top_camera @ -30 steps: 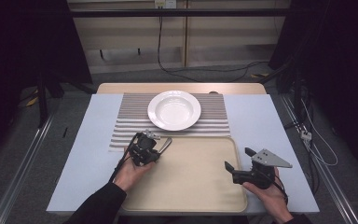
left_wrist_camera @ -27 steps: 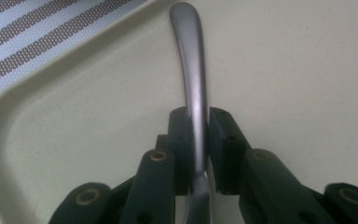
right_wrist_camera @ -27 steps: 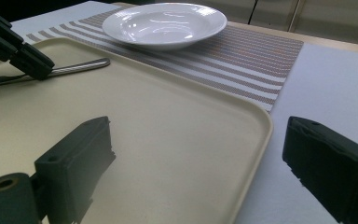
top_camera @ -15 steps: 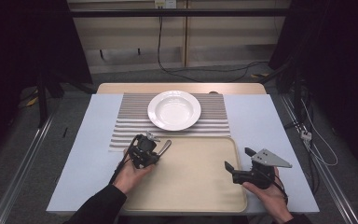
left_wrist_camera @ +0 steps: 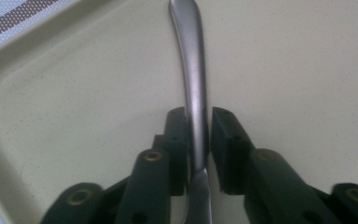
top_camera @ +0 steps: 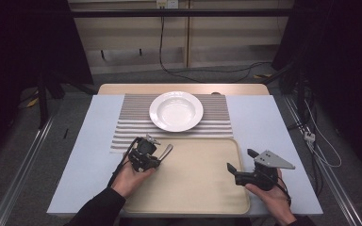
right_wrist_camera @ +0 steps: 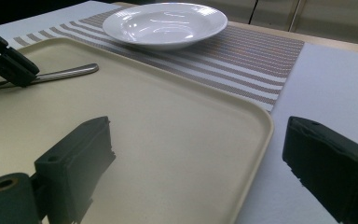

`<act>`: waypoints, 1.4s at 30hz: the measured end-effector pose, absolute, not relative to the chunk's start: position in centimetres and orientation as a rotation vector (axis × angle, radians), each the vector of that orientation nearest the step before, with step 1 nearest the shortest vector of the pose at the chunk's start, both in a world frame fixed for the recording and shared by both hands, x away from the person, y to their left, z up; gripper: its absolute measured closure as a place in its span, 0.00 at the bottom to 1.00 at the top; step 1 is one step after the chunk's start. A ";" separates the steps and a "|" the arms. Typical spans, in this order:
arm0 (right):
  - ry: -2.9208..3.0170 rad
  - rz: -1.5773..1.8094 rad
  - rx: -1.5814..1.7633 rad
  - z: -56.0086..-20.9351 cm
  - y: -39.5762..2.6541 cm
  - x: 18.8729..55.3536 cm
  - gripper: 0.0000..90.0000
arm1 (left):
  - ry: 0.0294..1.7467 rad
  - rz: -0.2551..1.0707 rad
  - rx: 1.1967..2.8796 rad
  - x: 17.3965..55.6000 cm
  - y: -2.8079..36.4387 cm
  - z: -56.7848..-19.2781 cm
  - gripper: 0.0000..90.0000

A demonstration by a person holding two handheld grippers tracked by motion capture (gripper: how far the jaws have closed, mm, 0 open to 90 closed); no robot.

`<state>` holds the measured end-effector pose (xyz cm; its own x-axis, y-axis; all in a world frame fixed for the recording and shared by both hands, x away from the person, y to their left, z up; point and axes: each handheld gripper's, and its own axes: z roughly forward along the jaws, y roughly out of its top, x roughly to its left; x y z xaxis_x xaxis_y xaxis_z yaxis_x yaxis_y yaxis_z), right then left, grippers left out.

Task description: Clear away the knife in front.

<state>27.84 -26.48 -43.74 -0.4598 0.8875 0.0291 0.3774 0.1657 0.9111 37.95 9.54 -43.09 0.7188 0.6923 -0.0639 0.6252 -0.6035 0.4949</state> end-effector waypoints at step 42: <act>1.924 1.260 1.182 -43.7 -26.5 27.4 0.09 | 0.695 0.283 2.459 38.1 7.1 -43.8 1.00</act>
